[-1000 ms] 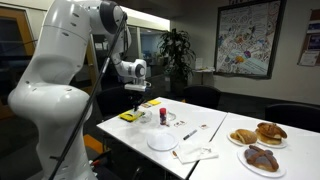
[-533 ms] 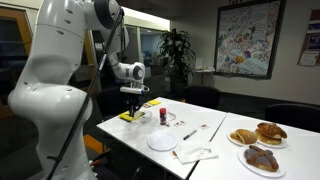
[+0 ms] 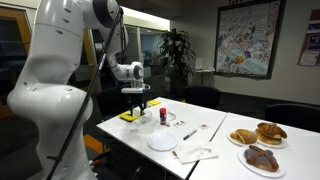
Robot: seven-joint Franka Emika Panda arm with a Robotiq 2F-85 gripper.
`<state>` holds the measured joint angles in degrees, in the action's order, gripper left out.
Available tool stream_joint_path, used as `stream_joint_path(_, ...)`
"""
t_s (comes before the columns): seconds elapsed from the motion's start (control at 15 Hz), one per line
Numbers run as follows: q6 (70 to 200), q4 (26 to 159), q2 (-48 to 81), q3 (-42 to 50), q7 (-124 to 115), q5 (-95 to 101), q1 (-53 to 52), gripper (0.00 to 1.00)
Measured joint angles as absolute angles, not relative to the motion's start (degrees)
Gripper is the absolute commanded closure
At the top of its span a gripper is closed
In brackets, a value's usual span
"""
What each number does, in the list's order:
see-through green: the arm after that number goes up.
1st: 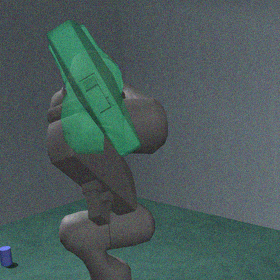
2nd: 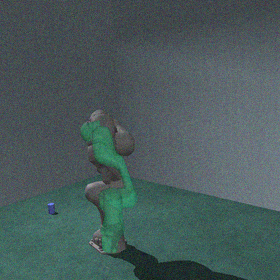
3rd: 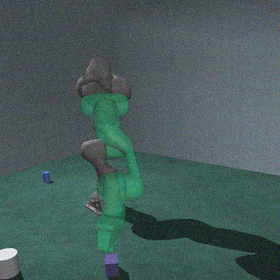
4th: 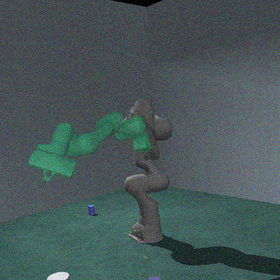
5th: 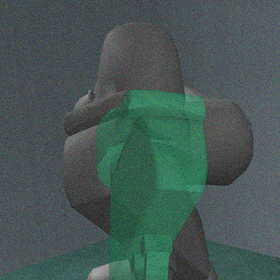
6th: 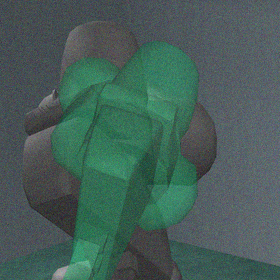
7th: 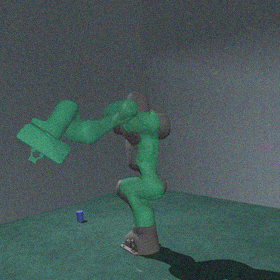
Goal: Remove the lid from the bowl
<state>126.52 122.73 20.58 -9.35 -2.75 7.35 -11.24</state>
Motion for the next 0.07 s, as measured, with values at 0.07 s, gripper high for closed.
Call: stream_joint_path(0.07,127.2,122.7,20.0,-9.2,-3.7,9.3,-11.6,0.00)
